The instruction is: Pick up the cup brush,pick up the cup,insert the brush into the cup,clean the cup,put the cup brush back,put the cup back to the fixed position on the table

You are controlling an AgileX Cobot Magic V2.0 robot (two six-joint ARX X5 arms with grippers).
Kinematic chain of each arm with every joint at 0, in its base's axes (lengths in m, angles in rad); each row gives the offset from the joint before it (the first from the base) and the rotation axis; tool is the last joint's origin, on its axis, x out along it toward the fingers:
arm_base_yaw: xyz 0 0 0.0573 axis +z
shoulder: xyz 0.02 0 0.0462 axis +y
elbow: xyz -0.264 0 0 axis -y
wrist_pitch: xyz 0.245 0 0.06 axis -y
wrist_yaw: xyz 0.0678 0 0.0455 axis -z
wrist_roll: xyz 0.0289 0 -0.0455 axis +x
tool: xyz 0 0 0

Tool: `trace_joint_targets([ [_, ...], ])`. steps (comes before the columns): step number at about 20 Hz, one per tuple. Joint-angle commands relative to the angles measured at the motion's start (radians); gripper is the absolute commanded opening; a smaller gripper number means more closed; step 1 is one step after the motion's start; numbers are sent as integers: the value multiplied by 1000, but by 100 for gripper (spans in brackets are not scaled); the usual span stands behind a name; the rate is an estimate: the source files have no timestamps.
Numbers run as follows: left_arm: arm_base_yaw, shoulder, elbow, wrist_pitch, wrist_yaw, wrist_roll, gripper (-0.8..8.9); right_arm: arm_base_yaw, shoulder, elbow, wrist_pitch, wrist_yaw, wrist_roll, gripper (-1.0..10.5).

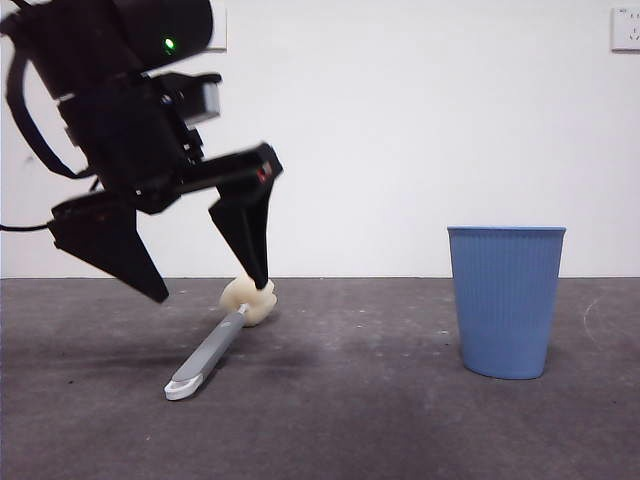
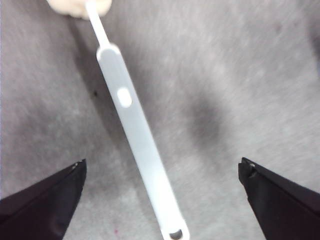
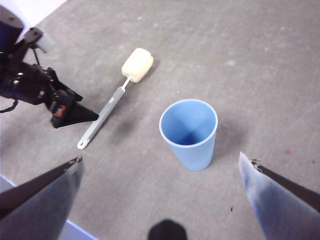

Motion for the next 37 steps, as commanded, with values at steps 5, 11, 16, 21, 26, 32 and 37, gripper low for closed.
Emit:
trace_joint_targets([
  [5, -9, 82, -7, -42, -30, -14, 690, 0, 1, 2, 3, -1, 3, 629],
  [11, -34, 85, -7, -67, -48, -51, 690, 0, 1, 2, 2, -1, 3, 629],
  [16, -52, 132, -7, -81, -75, -72, 687, 0, 1, 2, 0, -1, 3, 629],
  [21, -60, 164, -7, -74, -73, -84, 646, 0, 1, 2, 0, -1, 3, 628],
  [26, -60, 164, -7, -94, -34, -84, 168, 0, 1, 2, -3, 2, 3, 626],
  [32, -60, 164, -7, -96, -13, -83, -9, 0, 1, 2, -6, 2, 3, 626],
  [37, -59, 151, 2, -119, -13, -76, -9, 0, 1, 2, -7, 2, 3, 626],
])
